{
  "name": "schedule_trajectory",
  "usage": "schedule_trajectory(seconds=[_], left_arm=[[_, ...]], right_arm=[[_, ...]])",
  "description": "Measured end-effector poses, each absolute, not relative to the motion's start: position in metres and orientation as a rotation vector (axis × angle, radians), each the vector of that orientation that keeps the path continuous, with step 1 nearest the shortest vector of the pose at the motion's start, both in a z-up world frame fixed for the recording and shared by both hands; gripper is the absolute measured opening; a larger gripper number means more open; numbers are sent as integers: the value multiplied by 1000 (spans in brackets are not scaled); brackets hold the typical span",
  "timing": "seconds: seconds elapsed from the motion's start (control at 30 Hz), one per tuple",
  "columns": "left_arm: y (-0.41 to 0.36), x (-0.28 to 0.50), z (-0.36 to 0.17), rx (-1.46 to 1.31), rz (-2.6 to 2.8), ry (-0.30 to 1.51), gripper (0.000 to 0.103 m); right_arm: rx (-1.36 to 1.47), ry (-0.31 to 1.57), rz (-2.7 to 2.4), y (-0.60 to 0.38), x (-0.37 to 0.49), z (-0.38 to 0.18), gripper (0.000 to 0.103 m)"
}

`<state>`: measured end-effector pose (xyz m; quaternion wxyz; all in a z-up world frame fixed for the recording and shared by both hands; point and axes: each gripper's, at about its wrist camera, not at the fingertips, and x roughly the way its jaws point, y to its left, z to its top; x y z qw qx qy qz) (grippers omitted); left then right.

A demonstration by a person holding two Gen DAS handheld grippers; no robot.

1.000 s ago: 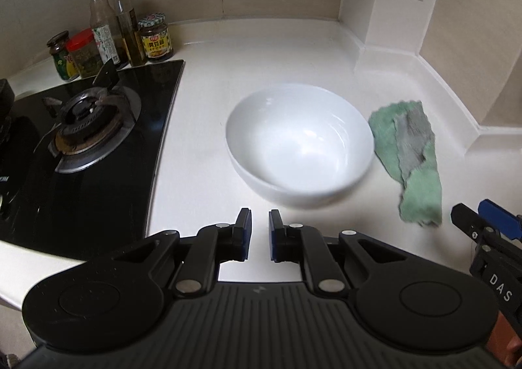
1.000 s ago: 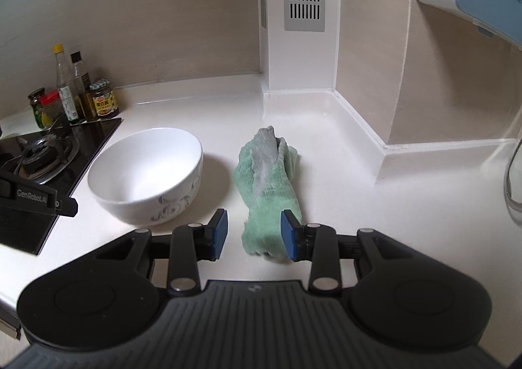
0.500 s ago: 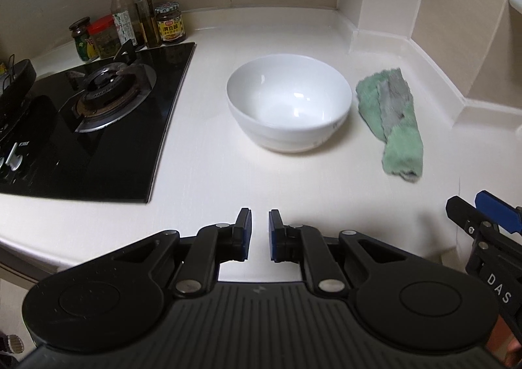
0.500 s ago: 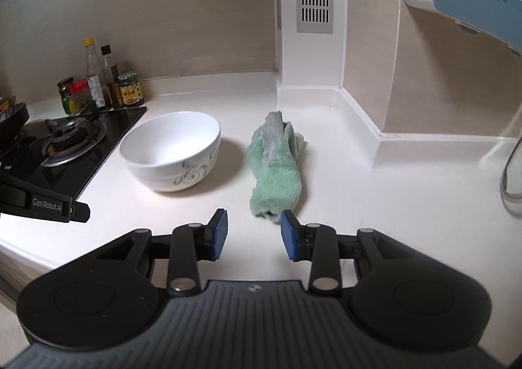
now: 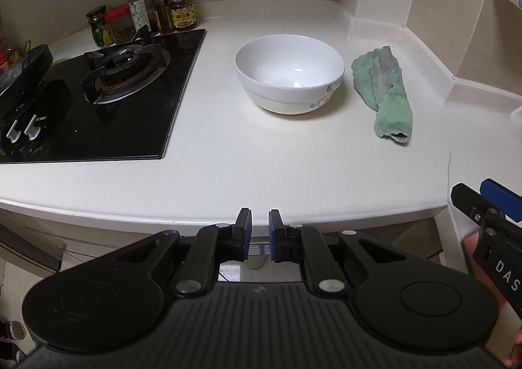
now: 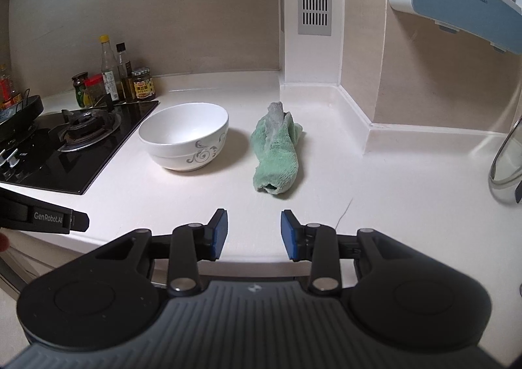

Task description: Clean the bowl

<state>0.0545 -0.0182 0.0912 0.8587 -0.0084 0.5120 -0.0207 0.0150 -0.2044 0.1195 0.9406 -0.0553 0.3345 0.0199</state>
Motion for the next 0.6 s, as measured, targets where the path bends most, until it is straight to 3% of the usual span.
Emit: schedule_trajectory(seconds=[0.6], left_arm=[[-26,30,94,-12,-7,1079,11]], right_arm=[[-142,693,89,-206,-1,116,31]])
